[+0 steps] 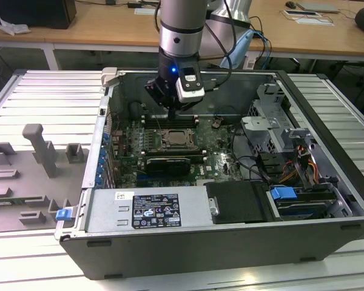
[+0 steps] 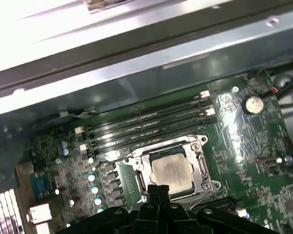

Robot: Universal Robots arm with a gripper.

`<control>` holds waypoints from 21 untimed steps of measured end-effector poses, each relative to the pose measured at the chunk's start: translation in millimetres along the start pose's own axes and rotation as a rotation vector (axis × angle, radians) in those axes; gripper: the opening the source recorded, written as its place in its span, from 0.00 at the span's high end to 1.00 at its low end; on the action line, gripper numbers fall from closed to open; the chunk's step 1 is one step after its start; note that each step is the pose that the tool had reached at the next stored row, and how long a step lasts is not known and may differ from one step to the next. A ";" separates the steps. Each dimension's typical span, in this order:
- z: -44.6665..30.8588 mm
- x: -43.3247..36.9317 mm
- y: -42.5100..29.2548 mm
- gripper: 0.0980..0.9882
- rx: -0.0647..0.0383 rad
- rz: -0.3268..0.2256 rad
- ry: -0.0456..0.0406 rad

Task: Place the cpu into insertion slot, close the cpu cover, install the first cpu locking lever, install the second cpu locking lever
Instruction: 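Install the first cpu locking lever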

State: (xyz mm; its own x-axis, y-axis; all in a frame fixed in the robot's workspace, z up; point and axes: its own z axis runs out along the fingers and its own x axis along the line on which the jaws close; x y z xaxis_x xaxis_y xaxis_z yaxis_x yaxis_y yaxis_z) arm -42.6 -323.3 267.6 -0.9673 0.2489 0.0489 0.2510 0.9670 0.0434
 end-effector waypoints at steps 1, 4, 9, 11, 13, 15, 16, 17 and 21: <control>0.1 0.0 0.0 0.99 0.002 -0.038 0.0017; 0.4 0.0 0.0 0.99 0.005 -0.115 0.0031; 1.1 -0.1 -0.1 0.99 0.002 -0.178 -0.0273; 1.4 -0.1 0.0 0.99 0.000 -0.197 -0.0424; 1.4 -0.1 0.0 0.99 0.000 -0.212 -0.0434; 1.4 0.0 -0.1 0.99 0.000 -0.234 -0.0427; 1.5 0.4 -0.2 0.99 0.000 -0.239 -0.0425; 1.7 1.5 -0.5 0.99 0.000 -0.242 -0.0424; 2.6 14.1 -3.8 0.99 -0.001 -0.243 -0.0456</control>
State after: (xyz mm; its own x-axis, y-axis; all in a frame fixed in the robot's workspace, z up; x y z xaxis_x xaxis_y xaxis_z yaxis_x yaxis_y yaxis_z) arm -57.3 -323.4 265.5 -0.9999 0.0107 -0.0083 0.0103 0.9987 0.0496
